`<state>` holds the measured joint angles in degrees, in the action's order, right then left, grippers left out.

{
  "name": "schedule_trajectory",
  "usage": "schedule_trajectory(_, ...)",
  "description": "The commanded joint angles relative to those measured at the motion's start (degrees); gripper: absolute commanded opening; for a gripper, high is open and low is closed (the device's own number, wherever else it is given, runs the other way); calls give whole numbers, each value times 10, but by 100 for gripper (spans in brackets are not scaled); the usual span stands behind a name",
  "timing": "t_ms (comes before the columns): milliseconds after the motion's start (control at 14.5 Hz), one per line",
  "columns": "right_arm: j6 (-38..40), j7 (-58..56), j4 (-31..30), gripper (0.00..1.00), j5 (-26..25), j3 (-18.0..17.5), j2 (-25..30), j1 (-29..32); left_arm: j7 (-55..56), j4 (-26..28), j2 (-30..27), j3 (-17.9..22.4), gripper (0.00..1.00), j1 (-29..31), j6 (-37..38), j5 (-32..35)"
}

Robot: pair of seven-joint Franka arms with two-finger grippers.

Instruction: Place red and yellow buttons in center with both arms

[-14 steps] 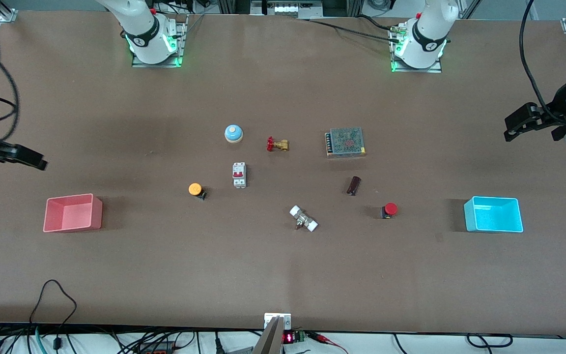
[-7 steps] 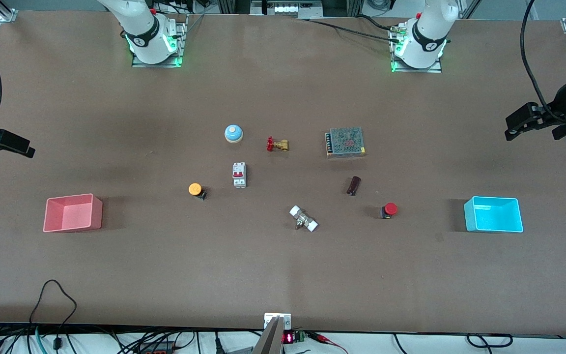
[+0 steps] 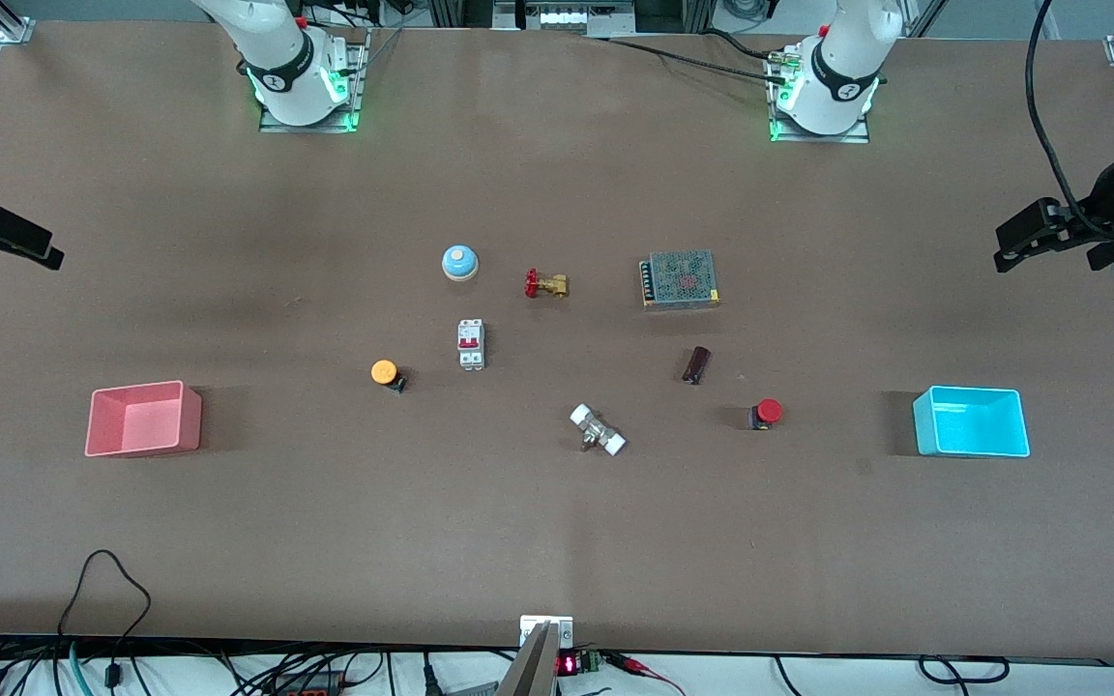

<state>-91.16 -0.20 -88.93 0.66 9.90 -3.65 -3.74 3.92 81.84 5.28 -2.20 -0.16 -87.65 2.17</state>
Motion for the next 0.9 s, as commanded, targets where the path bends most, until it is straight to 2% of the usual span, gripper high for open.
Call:
schedule_trajectory(0, 5, -9, -17, 100, -8, -7, 15, 8, -26, 0, -21, 48, 100, -37, 13, 5)
schedule_trajectory(414, 18, -10, -15, 100, -8, -8, 15, 8, -48, 6, -35, 42, 100, -20, 11, 3)
schedule_trajectory(552, 18, -10, -15, 100, -8, -8, 15, 8, -48, 6, -36, 21, 100, -6, 11, 2)
schedule_trajectory(828, 19, -16, -15, 100, -8, -7, 15, 8, -49, 20, -63, 19, 100, -3, 9, -1)
